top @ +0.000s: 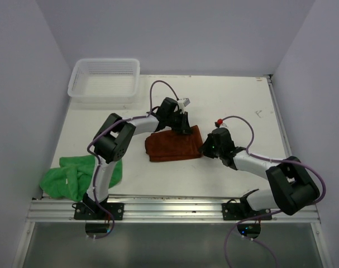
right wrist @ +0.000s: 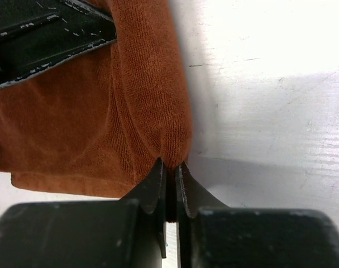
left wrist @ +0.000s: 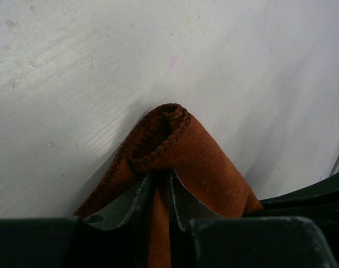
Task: Roll the towels
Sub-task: Roll the towel
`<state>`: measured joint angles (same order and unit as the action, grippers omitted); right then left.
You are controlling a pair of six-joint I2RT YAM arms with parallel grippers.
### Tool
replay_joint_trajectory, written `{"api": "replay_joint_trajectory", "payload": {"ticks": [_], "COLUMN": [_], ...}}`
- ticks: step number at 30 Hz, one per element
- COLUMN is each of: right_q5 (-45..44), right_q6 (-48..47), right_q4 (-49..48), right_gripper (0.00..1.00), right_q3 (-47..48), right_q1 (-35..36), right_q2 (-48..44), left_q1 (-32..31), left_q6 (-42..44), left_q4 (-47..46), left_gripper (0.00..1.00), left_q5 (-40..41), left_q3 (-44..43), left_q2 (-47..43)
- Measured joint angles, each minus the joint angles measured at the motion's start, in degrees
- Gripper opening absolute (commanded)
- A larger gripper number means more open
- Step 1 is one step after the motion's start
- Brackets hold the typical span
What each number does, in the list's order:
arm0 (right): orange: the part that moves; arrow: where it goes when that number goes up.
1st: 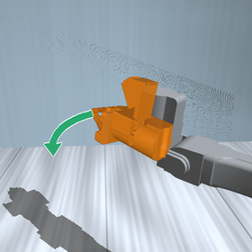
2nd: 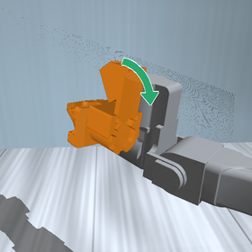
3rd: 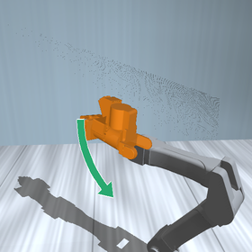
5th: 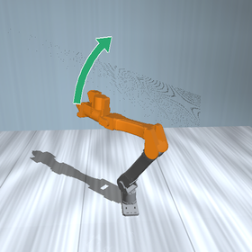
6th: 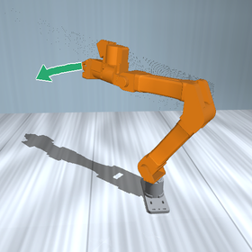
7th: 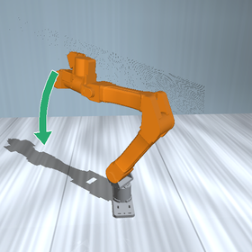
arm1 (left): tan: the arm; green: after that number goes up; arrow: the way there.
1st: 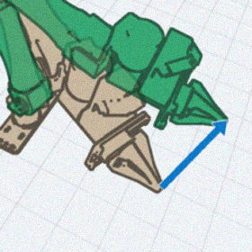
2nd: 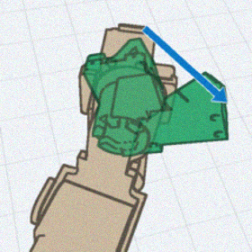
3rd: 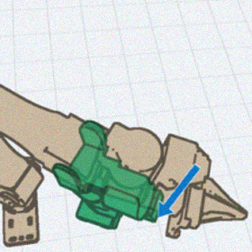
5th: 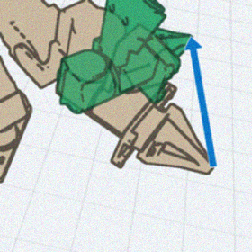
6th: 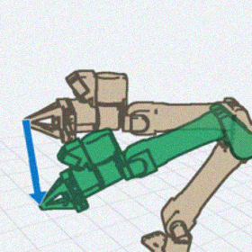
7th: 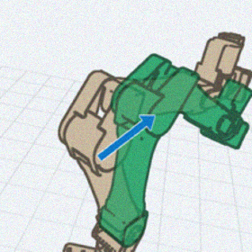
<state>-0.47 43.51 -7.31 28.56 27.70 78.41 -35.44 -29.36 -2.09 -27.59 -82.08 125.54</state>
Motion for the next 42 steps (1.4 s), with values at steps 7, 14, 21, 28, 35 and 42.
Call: {"api": "replay_joint_trajectory", "payload": {"ticks": [7,14,21,28,35,42], "right_q5": [-2.1,-12.9,-25.0,-35.9,-45.2,-52.0], "right_q6": [-4.1,-11.8,-17.3,-20.8,-22.6,-23.2], "right_q4": [0.6,7.6,13.0,18.8,22.0,25.5], "right_gripper": [0.0,0.0,0.0,0.0,0.0,0.0], "right_q3": [0.0,4.5,11.6,15.7,20.3,24.8], "right_q1": [0.4,7.1,15.1,20.0,25.3,28.5], "right_q2": [-1.0,-2.3,0.5,6.8,13.9,20.8], "left_q1": [0.1,0.2,0.2,0.5,0.7,0.9], "left_q6": [0.0,-0.1,-0.3,-1.1,-1.1,-1.3], "left_q4": [4.8,6.3,6.4,6.5,6.4,6.0], "left_gripper": [0.23,0.23,0.23,0.22,0.22,0.22], "left_q5": [3.2,4.5,4.9,5.1,5.0,3.9], "left_q3": [-2.7,-4.0,-4.0,-3.9,-3.9,-3.3], "left_q2": [-1.5,-5.4,-7.1,-7.1,-7.1,-7.1]}}
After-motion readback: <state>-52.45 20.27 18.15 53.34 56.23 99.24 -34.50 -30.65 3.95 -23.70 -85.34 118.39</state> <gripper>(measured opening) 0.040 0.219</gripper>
